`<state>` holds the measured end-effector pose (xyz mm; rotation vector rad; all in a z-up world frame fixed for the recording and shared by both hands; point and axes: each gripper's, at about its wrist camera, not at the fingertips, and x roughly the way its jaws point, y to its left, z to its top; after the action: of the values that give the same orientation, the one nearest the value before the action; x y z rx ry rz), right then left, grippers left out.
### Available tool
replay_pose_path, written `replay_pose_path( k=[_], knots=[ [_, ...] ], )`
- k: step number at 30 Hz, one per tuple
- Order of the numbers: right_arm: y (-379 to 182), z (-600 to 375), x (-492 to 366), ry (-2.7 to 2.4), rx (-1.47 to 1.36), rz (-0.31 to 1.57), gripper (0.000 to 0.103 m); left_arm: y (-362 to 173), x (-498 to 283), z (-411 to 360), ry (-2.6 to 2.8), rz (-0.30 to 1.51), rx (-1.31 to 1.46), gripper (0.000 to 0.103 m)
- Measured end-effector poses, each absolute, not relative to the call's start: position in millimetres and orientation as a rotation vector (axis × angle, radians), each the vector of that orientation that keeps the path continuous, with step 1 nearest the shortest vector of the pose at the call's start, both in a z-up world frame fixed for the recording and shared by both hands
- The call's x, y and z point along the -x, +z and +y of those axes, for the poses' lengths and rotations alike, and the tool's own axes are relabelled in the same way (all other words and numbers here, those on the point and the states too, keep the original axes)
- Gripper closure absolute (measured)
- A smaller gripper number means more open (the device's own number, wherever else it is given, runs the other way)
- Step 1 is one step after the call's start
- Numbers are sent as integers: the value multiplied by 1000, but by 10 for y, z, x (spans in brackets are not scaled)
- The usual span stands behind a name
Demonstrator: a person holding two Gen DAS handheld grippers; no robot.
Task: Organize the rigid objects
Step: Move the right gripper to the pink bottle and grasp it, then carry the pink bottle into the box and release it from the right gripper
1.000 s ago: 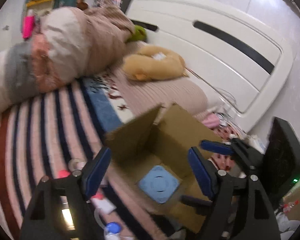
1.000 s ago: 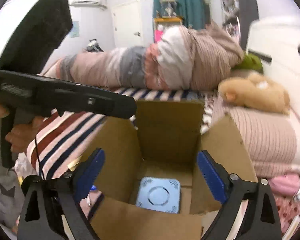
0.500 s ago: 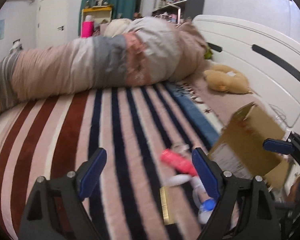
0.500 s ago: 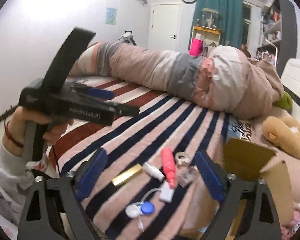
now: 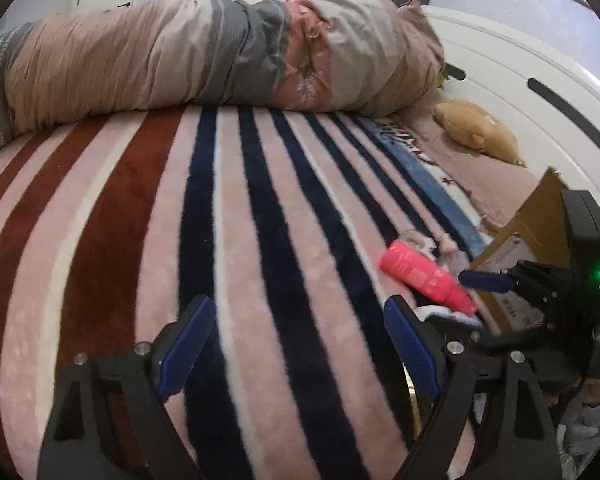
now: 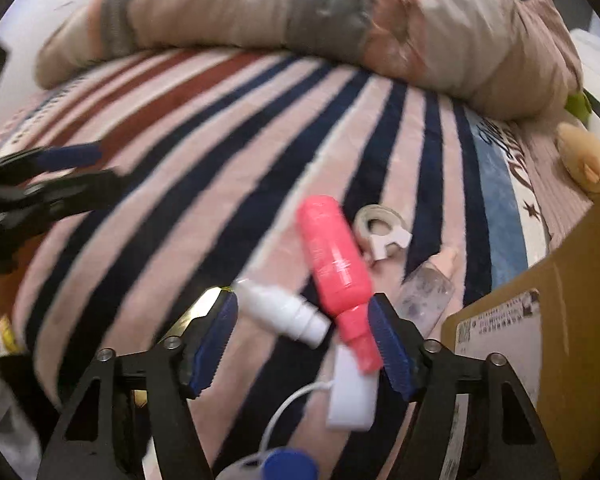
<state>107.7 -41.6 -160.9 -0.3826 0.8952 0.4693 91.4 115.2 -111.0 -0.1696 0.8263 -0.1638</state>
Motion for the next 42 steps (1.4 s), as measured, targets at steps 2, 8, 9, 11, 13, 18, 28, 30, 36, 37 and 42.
replay_pose_path(
  k=[2, 8, 9, 11, 13, 18, 28, 30, 36, 37, 42],
  knots=[
    [-1655, -372, -1146, 459, 374, 881, 44, -1123, -914, 1171, -159, 827, 174, 18],
    [-1671, -287, -1346, 423, 405, 865, 53, -1123, -910, 1258, -179, 826, 241, 18],
    [-1674, -263, -1354, 413, 421, 865, 53, -1125, -906, 1273, -176, 827, 246, 18],
    [-1709, -249, -1404, 413, 443, 873, 58, -1134, -912, 1293, -172, 833, 255, 18],
    [-1757, -239, -1453, 426, 445, 909, 69, -1135, -909, 1294, -172, 837, 256, 18],
    [-1810, -273, -1526, 570, 300, 1035, 75, -1137, -898, 1308, -187, 843, 280, 18],
    [-1680, -193, -1381, 579, 310, 918, 76, -1097, -902, 1269, -279, 833, 344, 18],
    [-1558, -190, -1278, 622, 284, 877, 76, -1003, -868, 1208, -343, 798, 358, 18],
    [-1133, -245, -851, 736, 259, 738, 76, -717, -760, 985, -490, 729, 384, 26],
    [-1050, -269, -784, 755, 250, 718, 76, -657, -729, 945, -510, 712, 399, 33],
    [-746, -425, -453, 799, 220, 625, 76, -338, -546, 714, -531, 660, 399, 66]
  ],
)
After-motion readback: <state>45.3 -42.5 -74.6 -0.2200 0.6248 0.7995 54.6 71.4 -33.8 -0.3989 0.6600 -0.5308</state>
